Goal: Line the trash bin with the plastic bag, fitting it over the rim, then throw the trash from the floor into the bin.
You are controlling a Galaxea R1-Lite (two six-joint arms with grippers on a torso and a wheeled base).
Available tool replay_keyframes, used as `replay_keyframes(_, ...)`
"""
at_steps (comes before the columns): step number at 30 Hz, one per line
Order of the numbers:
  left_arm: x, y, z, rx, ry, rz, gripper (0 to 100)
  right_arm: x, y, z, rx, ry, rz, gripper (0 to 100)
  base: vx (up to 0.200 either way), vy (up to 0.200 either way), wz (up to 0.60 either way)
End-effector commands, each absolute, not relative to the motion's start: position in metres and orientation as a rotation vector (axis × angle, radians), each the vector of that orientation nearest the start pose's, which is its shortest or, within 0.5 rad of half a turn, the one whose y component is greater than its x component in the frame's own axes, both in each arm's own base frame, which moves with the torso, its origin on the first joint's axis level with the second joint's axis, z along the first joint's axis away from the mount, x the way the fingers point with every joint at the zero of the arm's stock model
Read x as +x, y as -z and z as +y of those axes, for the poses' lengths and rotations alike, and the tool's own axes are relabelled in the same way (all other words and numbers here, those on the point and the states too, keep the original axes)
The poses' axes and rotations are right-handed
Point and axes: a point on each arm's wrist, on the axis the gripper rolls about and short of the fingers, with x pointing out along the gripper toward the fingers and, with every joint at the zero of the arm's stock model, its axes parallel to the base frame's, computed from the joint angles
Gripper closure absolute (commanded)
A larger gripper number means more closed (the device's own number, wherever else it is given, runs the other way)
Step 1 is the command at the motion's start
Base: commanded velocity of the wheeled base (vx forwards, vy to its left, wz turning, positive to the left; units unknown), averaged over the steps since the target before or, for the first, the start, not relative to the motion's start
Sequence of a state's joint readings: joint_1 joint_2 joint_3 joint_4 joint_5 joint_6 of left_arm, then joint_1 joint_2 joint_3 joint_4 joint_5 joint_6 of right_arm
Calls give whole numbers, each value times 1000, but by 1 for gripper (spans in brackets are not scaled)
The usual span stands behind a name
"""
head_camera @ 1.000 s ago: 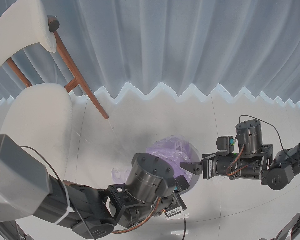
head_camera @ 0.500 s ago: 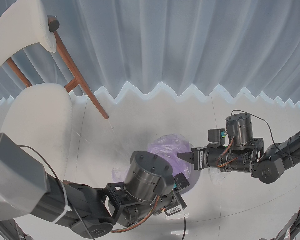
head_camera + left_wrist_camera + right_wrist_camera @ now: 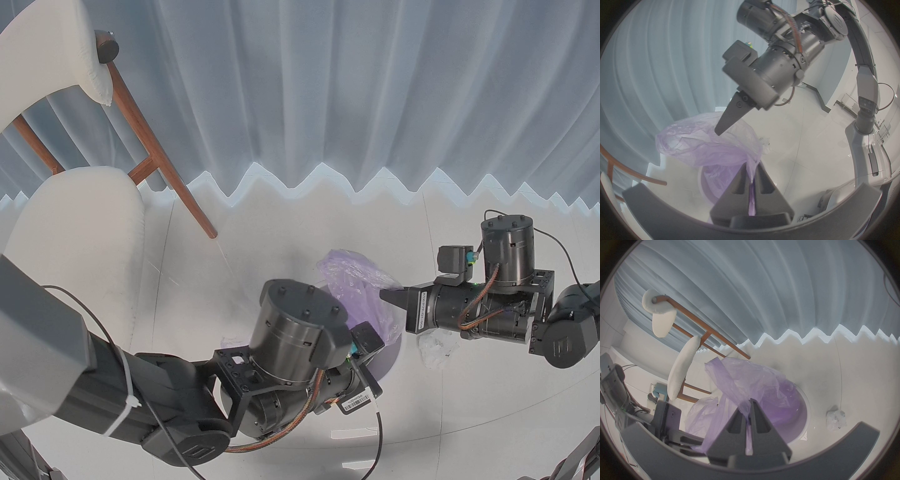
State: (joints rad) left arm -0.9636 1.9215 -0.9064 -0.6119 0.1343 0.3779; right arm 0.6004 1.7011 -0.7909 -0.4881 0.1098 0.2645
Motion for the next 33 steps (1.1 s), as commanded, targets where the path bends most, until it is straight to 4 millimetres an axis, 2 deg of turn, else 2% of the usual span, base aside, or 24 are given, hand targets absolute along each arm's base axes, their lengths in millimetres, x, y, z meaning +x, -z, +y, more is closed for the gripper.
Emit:
replay_keyframes(1,206,-144,-296,534,878,156,100,228,-171,153,182,-619,495,100,0,0,0)
replay_keyframes(2,207,-148,-298,516,873,149,0,228,-172,148,192,-603,493,100,0,0,0)
replay_keyframes(6,207,-163,-298,432,837,147,0,224,-176,129,214,-589,480,100,0,0,0)
replay_keyframes(8,204,-175,-294,380,812,141,0,221,-178,122,221,-602,475,100,0,0,0)
replay_keyframes(12,197,-188,-283,327,772,149,0,212,-174,111,231,-628,492,100,0,0,0)
replay_keyframes(13,192,-194,-275,302,753,150,0,208,-172,104,236,-634,501,100,0,0,0)
replay_keyframes(17,183,-196,-257,243,729,183,0,197,-169,95,237,-694,508,100,0,0,0)
replay_keyframes(20,182,-190,-240,193,699,232,0,194,-167,91,231,-737,514,100,0,0,0)
replay_keyframes(24,199,-181,-207,157,700,307,0,195,-167,88,225,-745,511,100,0,0,0)
replay_keyframes(28,236,-170,-162,105,748,377,0,194,-165,88,224,-742,520,100,0,0,0)
replay_keyframes(29,246,-165,-154,85,772,395,0,194,-164,87,223,-740,520,100,0,0,0)
replay_keyframes(30,248,-164,-153,82,777,399,0,194,-164,87,223,-740,520,100,0,0,0)
replay_keyframes(31,266,-154,-142,44,828,434,0,193,-164,87,223,-739,519,100,0,0,0)
replay_keyframes(33,281,-147,-131,0,876,446,0,193,-165,87,223,-735,515,100,0,0,0)
